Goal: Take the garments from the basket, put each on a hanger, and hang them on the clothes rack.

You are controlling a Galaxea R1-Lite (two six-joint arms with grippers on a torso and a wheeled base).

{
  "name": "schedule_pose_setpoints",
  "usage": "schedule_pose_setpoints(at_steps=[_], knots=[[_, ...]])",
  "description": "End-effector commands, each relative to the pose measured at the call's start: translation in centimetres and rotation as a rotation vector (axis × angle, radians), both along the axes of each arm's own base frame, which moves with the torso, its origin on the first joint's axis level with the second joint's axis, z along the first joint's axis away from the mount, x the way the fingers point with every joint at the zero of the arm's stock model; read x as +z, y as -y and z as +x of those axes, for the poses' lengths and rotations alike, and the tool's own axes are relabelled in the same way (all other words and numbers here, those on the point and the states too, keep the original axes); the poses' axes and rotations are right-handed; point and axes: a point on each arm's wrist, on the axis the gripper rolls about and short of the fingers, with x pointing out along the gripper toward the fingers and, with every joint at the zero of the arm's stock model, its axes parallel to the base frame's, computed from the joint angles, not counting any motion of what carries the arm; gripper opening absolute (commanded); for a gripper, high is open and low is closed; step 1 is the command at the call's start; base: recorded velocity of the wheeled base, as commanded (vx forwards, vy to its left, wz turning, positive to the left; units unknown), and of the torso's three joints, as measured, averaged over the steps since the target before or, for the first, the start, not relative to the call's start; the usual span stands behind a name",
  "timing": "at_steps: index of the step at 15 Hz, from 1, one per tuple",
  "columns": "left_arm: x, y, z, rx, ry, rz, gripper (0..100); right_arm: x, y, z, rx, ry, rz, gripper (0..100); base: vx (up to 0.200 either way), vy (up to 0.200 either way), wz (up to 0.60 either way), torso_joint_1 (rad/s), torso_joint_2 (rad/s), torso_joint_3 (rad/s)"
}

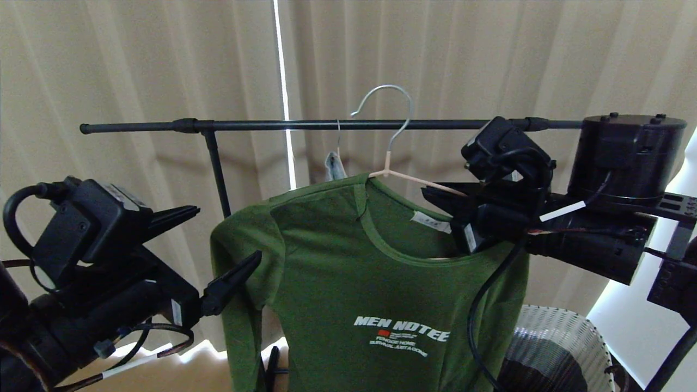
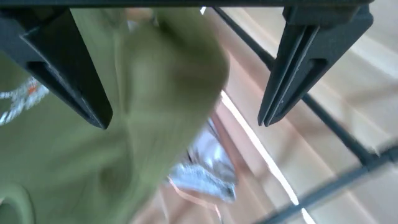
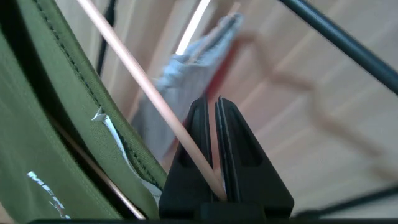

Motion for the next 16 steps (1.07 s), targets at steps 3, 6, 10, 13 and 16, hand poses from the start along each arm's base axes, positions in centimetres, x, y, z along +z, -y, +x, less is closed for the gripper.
schedule_pose_setpoints(at_steps=[3,6,10,13,16], knots=[[-2.2,-1.6,-1.2,0.049,-0.074,0.001,100,1.0,2.1,-1.9,-0.023,0.028,0.020,0,0.000,0.000,0.00,0.000,0.00,0.000],[-4.1,-2.2,-1.1,0.008,-0.157,0.019,100,1.0,2.7,-2.9,-0.021,0.033,0.024,0,0.000,0.000,0.00,0.000,0.00,0.000],[-4.7,-1.7,-0.2,-0.037,-0.211,0.011,100,1.1,2.7,-2.9,-0.015,0.034,0.025,0,0.000,0.000,0.00,0.000,0.00,0.000],[-5.0,-1.6,0.1,-0.036,-0.228,0.018,0,1.2,2.8,-3.3,-0.011,0.037,0.028,0,0.000,0.000,0.00,0.000,0.00,0.000],[-5.2,-1.6,0.5,-0.024,-0.238,0.024,0,1.1,2.9,-3.4,-0.011,0.034,0.028,0,0.000,0.000,0.00,0.000,0.00,0.000]])
